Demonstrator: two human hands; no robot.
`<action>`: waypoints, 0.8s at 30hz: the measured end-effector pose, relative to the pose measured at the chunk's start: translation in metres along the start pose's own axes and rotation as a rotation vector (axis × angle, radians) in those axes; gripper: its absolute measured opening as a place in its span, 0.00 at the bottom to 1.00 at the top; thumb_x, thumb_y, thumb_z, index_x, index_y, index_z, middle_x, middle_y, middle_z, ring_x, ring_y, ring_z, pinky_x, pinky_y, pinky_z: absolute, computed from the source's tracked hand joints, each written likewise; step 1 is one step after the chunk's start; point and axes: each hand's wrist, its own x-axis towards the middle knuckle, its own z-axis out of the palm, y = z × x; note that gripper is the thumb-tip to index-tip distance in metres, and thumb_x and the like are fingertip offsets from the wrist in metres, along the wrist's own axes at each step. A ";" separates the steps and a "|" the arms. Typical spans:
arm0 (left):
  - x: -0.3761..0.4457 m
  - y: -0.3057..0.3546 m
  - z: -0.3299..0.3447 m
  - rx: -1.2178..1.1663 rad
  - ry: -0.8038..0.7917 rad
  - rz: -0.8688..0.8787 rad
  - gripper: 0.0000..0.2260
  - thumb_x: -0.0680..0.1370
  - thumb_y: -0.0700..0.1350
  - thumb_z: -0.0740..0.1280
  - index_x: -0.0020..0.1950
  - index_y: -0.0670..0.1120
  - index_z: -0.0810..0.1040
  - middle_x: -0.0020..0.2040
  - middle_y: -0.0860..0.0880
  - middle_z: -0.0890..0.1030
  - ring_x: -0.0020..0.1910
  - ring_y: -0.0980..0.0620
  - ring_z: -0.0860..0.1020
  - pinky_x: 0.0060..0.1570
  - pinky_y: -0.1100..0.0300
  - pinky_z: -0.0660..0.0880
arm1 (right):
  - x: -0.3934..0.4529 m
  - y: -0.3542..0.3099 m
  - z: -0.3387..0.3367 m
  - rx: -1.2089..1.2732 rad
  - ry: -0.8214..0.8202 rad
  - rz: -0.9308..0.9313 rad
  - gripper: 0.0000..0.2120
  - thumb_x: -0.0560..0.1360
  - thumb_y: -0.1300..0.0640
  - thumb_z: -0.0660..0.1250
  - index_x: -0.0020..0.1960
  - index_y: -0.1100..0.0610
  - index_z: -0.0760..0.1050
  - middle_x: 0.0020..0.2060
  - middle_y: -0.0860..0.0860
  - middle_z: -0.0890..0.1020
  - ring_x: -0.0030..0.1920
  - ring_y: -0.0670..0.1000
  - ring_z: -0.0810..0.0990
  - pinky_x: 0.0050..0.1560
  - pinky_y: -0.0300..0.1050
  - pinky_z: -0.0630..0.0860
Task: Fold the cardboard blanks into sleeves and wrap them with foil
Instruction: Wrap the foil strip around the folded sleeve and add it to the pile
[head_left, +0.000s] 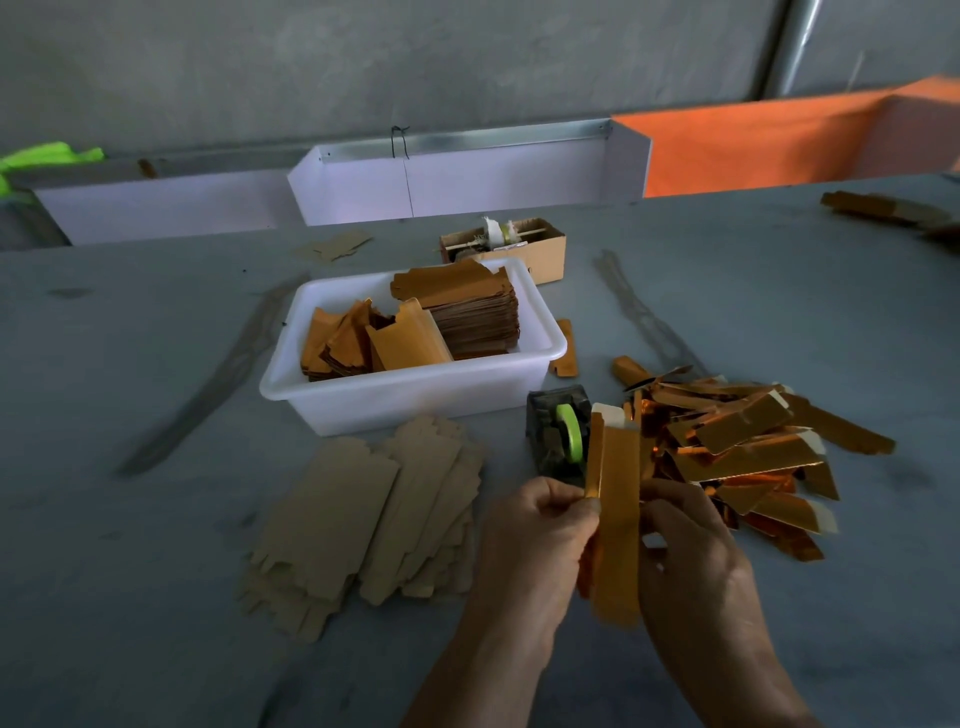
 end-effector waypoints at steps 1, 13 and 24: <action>-0.002 0.001 -0.001 -0.005 -0.009 0.001 0.05 0.78 0.46 0.66 0.44 0.48 0.79 0.35 0.52 0.79 0.27 0.64 0.76 0.25 0.74 0.68 | 0.000 0.002 -0.004 0.051 0.018 0.012 0.03 0.70 0.62 0.71 0.43 0.56 0.80 0.50 0.48 0.76 0.44 0.45 0.75 0.38 0.28 0.68; -0.022 0.002 -0.013 -0.188 -0.046 -0.060 0.04 0.73 0.40 0.70 0.38 0.45 0.82 0.36 0.46 0.85 0.37 0.50 0.84 0.43 0.54 0.82 | 0.005 -0.012 -0.053 0.599 -0.406 0.018 0.09 0.65 0.51 0.66 0.41 0.41 0.81 0.38 0.46 0.83 0.38 0.44 0.80 0.32 0.37 0.75; -0.030 0.009 -0.016 -0.257 -0.131 -0.055 0.05 0.75 0.39 0.69 0.40 0.43 0.84 0.38 0.46 0.85 0.38 0.51 0.85 0.37 0.63 0.80 | 0.009 -0.025 -0.054 0.327 -0.316 -0.057 0.12 0.70 0.57 0.70 0.48 0.46 0.69 0.38 0.39 0.82 0.36 0.40 0.80 0.34 0.30 0.74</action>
